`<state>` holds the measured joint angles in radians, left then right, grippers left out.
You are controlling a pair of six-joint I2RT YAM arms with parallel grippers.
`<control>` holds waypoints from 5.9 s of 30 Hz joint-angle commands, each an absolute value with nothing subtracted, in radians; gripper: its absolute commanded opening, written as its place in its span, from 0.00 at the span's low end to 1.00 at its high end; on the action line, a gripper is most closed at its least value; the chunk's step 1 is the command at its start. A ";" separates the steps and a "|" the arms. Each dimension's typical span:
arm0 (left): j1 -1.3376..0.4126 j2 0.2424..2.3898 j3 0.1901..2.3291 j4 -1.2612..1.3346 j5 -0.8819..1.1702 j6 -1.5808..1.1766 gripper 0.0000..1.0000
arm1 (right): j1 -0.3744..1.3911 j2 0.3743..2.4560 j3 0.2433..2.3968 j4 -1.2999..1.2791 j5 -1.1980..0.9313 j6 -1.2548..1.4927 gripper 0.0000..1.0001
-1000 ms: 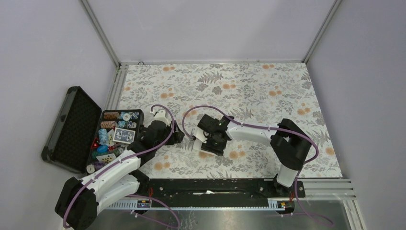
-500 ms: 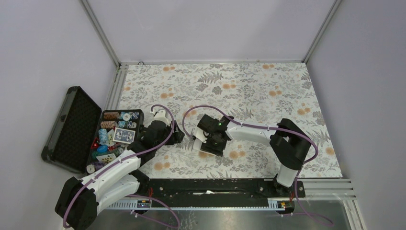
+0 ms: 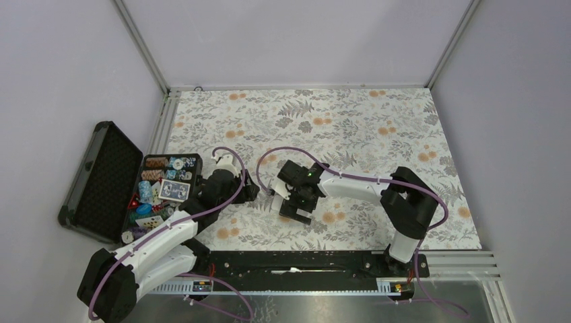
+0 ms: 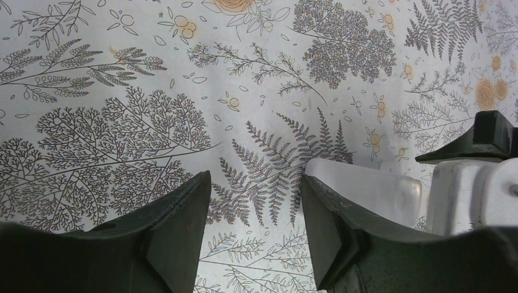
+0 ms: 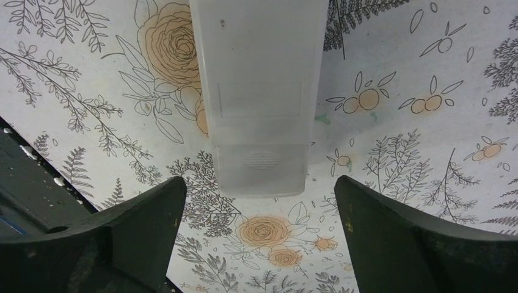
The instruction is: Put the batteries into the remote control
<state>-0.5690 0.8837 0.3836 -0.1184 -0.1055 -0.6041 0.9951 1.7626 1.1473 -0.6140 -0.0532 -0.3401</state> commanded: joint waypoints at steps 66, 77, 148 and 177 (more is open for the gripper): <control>-0.597 1.390 0.376 0.315 0.408 -0.716 0.38 | 0.972 1.377 0.742 -0.235 0.257 0.682 0.39; -0.604 1.387 0.356 0.337 0.414 -0.729 0.35 | 0.969 1.413 0.751 -0.238 0.257 0.676 0.31; -0.642 1.252 0.449 0.052 0.100 -0.654 0.55 | 0.969 1.342 0.814 -0.283 0.130 0.245 0.74; -0.641 0.849 0.347 -0.063 -0.083 -0.843 0.69 | 0.968 1.682 1.012 -0.334 -0.089 -0.026 1.00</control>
